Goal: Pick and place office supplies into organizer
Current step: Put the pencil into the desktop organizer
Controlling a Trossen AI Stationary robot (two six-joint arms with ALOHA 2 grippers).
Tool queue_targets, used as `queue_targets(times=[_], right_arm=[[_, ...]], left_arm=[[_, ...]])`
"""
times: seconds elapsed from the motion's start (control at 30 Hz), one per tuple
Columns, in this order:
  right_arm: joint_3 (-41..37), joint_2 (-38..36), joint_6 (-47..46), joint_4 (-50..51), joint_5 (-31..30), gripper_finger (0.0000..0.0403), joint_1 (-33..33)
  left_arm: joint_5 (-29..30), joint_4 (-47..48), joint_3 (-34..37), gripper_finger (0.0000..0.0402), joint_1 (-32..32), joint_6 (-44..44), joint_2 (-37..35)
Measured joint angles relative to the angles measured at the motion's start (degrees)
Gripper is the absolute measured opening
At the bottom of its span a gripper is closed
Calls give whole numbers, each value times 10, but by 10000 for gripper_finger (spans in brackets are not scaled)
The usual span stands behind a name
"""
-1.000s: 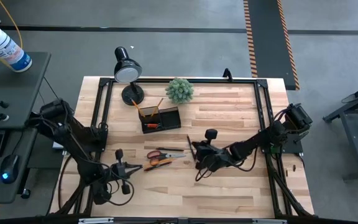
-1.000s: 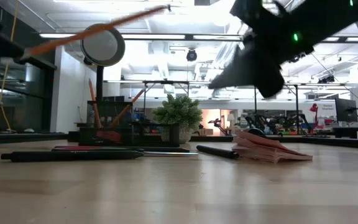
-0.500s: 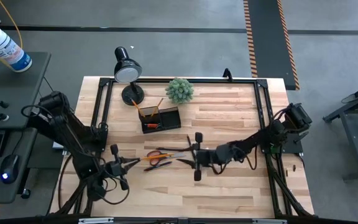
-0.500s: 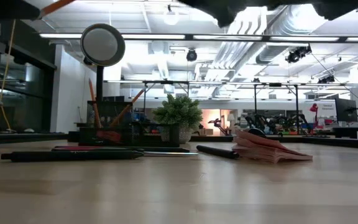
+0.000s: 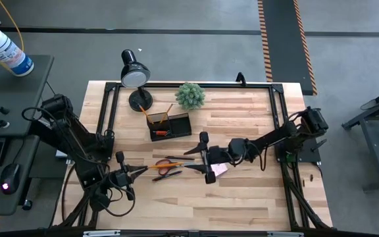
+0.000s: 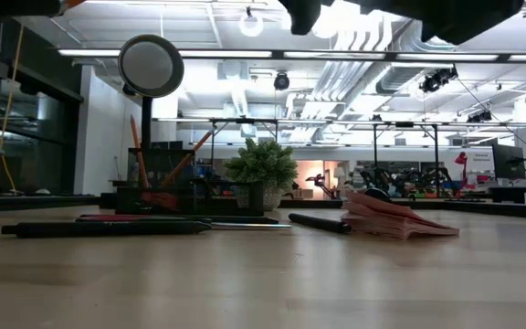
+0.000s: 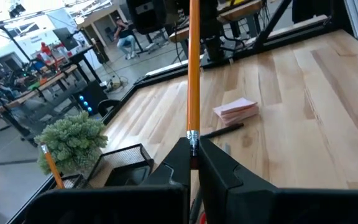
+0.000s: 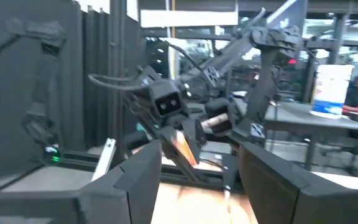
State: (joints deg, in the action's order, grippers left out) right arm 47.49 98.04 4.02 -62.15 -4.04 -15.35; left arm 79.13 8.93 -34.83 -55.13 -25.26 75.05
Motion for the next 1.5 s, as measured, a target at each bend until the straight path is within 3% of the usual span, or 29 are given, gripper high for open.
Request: queue_targets(times=[0.2,0.4,0.9,1.23,1.5], right_arm=[[37,0,0,39,45,184,1],[73,1,5,119,45,168,-2],[74,2,5,119,39,116,-1],[74,2,19,123,30,19,1],[74,2,39,126,30,15,1]], left_arm=[[2,0,0,0,0,0,0],[9,0,0,0,0,3,0],[9,-3,0,0,0,10,0],[8,-3,0,0,-1,10,1],[8,-3,0,1,-1,15,1]])
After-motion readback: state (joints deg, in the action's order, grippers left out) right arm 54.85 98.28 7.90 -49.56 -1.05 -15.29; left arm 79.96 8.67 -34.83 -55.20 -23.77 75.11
